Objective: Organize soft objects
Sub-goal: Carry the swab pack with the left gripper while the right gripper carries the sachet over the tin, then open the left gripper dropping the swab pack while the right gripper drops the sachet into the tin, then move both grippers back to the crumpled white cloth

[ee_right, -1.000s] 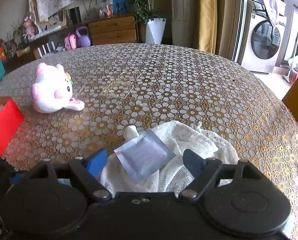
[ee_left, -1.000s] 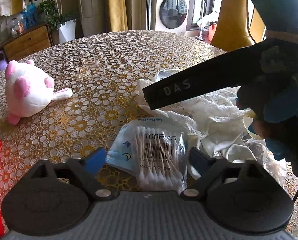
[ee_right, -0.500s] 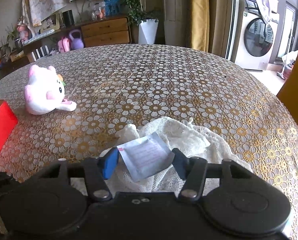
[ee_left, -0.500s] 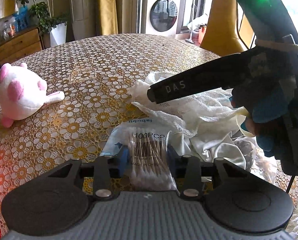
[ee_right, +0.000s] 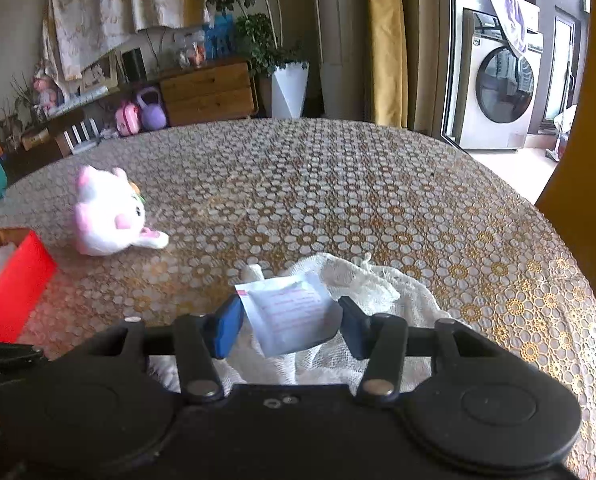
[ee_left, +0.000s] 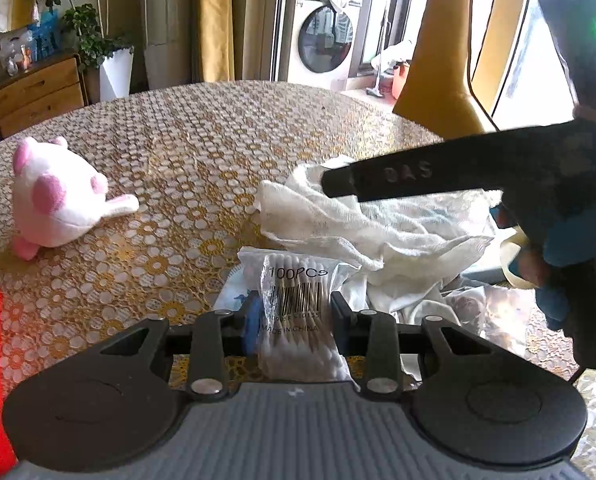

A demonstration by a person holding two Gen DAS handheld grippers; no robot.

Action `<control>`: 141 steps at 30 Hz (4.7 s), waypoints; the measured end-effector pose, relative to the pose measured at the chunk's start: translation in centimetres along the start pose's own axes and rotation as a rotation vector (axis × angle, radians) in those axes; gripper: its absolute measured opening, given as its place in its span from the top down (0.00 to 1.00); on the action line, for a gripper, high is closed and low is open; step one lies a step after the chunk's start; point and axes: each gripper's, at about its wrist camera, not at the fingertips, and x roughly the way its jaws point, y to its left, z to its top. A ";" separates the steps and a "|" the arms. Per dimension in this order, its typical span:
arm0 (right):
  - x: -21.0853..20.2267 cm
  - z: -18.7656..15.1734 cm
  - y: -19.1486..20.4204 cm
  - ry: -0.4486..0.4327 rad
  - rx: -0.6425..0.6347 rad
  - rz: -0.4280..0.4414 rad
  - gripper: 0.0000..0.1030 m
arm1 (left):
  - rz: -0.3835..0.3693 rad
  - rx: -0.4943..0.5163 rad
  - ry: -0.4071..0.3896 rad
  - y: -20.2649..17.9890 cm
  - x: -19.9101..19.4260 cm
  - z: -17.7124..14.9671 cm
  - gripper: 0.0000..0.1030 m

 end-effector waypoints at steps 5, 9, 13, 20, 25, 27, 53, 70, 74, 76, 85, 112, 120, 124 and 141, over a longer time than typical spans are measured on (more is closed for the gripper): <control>-2.3 -0.1 0.9 -0.031 0.000 0.005 0.51 | -0.009 -0.029 -0.022 0.7 -1.9 0.5 0.66; -4.3 -0.2 1.6 -0.046 0.009 0.025 0.51 | -0.014 -0.042 -0.033 1.2 -3.7 1.0 0.66; -6.4 -0.4 2.9 -0.062 0.001 0.042 0.51 | 0.002 -0.062 -0.039 2.3 -5.8 1.5 0.66; -9.6 -0.4 6.2 -0.079 -0.028 0.073 0.51 | 0.046 -0.079 -0.037 5.0 -9.7 2.2 0.66; -11.4 -0.1 9.3 -0.093 -0.062 0.105 0.51 | 0.081 -0.080 -0.035 7.1 -12.3 2.3 0.66; -11.9 0.0 10.7 -0.096 -0.076 0.124 0.51 | 0.096 -0.093 -0.034 8.1 -13.3 2.4 0.66; -8.0 1.6 27.0 -0.049 -0.268 0.266 0.51 | 0.271 -0.258 0.002 24.0 -19.3 -1.2 0.66; 1.8 2.9 31.9 0.056 -0.310 0.238 0.50 | 0.287 -0.258 0.122 28.4 -14.9 -6.0 0.66; 3.8 2.9 32.9 0.071 -0.342 0.223 0.50 | 0.281 -0.237 0.141 28.1 -13.9 -6.7 0.66; 4.7 3.0 33.4 0.081 -0.346 0.219 0.50 | 0.278 -0.230 0.145 28.1 -13.3 -6.8 0.66; 8.3 2.7 34.4 0.137 -0.351 0.199 0.49 | 0.258 -0.227 0.170 28.1 -11.3 -7.4 0.66; 5.6 3.1 33.7 0.094 -0.284 0.259 0.37 | 0.242 -0.238 0.101 27.0 -13.0 -6.8 0.39; 1.3 3.6 32.2 0.042 -0.231 0.289 0.34 | 0.264 -0.199 0.039 25.3 -15.8 -6.3 0.39; -1.5 3.7 30.8 -0.005 -0.199 0.287 0.28 | 0.259 -0.182 0.012 24.0 -17.0 -5.8 0.39; -11.9 1.6 21.1 -0.167 -0.055 0.226 0.16 | 0.172 -0.097 -0.070 16.1 -19.1 -3.5 0.25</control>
